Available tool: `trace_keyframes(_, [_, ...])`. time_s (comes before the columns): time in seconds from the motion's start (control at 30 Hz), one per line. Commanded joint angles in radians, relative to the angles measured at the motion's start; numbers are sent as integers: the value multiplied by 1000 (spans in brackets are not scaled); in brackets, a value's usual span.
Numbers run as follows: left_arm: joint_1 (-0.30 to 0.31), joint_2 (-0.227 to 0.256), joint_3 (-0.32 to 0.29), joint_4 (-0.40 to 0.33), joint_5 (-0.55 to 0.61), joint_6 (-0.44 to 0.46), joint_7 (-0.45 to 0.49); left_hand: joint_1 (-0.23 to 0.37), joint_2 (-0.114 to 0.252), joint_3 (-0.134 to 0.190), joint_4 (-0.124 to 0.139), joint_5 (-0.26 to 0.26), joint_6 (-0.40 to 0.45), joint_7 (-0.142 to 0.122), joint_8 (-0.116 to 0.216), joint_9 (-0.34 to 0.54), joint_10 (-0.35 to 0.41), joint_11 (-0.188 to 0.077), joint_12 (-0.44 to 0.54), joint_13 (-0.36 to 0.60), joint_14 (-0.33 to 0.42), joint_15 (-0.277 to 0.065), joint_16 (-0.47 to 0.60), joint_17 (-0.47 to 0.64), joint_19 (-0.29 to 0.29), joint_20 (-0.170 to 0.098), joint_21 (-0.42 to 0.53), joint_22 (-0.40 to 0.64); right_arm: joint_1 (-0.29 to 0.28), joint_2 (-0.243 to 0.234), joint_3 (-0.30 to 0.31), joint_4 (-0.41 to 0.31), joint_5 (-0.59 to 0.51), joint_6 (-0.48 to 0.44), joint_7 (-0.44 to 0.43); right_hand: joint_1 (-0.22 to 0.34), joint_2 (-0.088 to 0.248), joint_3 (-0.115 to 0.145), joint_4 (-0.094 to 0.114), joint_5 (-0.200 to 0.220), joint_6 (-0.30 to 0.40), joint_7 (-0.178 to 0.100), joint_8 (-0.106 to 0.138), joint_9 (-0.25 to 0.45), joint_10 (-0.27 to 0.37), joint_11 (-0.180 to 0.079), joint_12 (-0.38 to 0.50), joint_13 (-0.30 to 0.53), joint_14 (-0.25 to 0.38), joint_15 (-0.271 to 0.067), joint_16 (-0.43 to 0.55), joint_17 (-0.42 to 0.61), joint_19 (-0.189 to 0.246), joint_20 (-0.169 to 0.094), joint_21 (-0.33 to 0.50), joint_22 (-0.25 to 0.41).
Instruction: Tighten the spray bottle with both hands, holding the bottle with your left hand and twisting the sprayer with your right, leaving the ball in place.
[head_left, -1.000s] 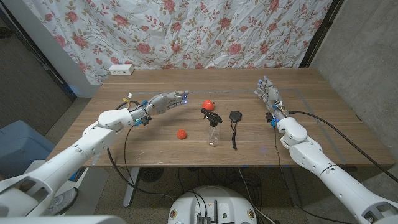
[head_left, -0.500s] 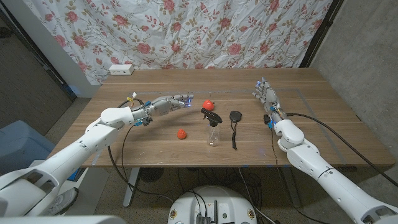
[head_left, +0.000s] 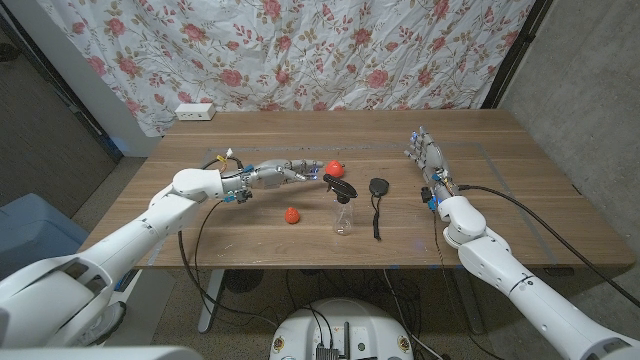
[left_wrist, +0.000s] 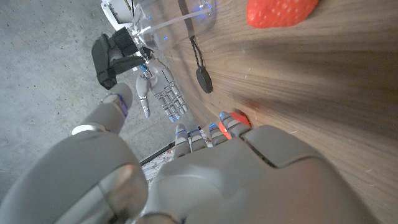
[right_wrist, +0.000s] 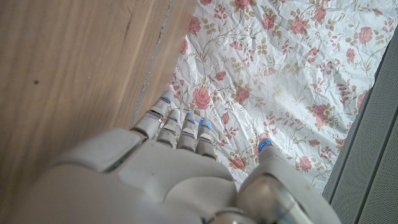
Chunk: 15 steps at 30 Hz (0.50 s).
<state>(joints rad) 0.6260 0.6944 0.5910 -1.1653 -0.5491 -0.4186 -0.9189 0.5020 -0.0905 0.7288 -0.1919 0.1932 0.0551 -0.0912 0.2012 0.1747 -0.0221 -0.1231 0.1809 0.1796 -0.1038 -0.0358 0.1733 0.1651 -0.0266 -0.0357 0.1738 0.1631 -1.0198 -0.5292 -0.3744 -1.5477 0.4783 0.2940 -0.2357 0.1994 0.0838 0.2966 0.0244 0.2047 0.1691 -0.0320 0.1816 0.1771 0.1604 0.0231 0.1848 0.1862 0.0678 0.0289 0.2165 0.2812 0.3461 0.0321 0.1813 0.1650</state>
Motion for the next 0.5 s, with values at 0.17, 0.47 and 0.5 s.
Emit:
trace_keyframes(0.17, [-63,-60,60,93,34,-60,-106,21,-8,10,1,9,-15,-3,-6,2,-15,3,-1,2,-19,-26,-3,5,-12,-76,0,2,-25,-18,5,-48,-13,-28,-21,-10,5,2,-7,-2,-6,1,1,2,-9,1,2,2,-6,-1,-4,0,-11,-1,3,3])
trace_keyframes(0.47, [-116,-111,88,188,49,-103,-170,36,-16,10,1,9,-26,-5,-7,2,-26,2,-1,2,-28,-25,-3,5,-17,-76,1,2,-51,-32,19,-84,-14,-42,-40,-12,6,1,-9,-2,-10,2,1,2,-11,2,2,2,-8,-1,-4,-1,-13,0,3,3])
trace_keyframes(0.5, [-120,-116,91,197,51,-107,-175,37,-16,10,1,9,-27,-5,-7,2,-27,2,-1,2,-29,-24,-3,5,-17,-77,1,2,-54,-33,21,-87,-14,-44,-42,-12,6,1,-10,-2,-10,2,1,2,-12,2,2,2,-7,-1,-4,-1,-13,0,3,3])
